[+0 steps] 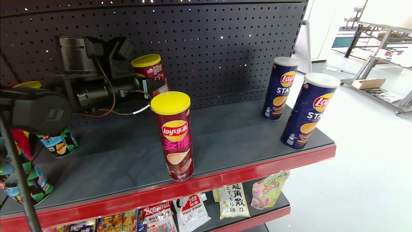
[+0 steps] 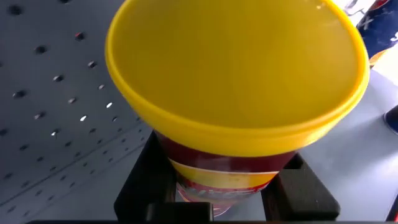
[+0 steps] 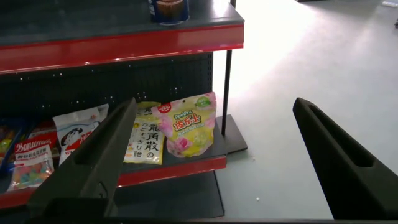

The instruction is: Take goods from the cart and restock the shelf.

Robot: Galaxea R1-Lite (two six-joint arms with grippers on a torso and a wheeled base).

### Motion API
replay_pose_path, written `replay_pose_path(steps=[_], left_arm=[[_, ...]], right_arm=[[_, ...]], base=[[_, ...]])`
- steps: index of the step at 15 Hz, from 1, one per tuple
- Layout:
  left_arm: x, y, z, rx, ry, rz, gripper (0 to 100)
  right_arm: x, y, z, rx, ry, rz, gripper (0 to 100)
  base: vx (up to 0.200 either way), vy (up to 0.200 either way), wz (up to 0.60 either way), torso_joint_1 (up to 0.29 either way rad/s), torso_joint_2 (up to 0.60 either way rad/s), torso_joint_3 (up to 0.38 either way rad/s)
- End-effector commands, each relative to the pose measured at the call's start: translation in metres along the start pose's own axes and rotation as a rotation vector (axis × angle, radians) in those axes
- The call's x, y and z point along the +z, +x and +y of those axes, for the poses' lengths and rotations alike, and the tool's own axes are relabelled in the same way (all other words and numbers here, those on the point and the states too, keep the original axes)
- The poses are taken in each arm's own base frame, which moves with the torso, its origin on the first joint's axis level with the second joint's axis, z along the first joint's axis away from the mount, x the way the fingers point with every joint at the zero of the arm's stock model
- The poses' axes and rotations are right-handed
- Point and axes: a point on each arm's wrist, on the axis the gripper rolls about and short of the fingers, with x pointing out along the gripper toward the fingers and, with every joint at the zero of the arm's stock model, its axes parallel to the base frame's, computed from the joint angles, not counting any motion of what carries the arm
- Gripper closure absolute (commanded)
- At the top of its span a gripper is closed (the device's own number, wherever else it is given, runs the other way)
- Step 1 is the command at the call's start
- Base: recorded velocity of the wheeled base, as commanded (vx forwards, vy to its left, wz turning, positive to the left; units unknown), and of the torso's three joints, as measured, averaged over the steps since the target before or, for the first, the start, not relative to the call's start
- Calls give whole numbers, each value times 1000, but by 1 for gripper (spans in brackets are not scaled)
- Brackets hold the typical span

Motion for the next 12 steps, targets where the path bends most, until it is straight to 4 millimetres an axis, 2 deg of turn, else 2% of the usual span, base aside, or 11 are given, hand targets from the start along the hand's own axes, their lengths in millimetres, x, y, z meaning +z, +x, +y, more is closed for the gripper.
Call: replay_pose_path(steps=[1,12], left_arm=[[-6,10,-2,-9,2,4,100],[-12,28,-10,-39,59,12,100]], right_arm=[[0,0,0,0,0,0,0],[0,0,0,0,0,0,0]], base=[[0,0,0,0,0,0],[0,0,0,0,0,0]])
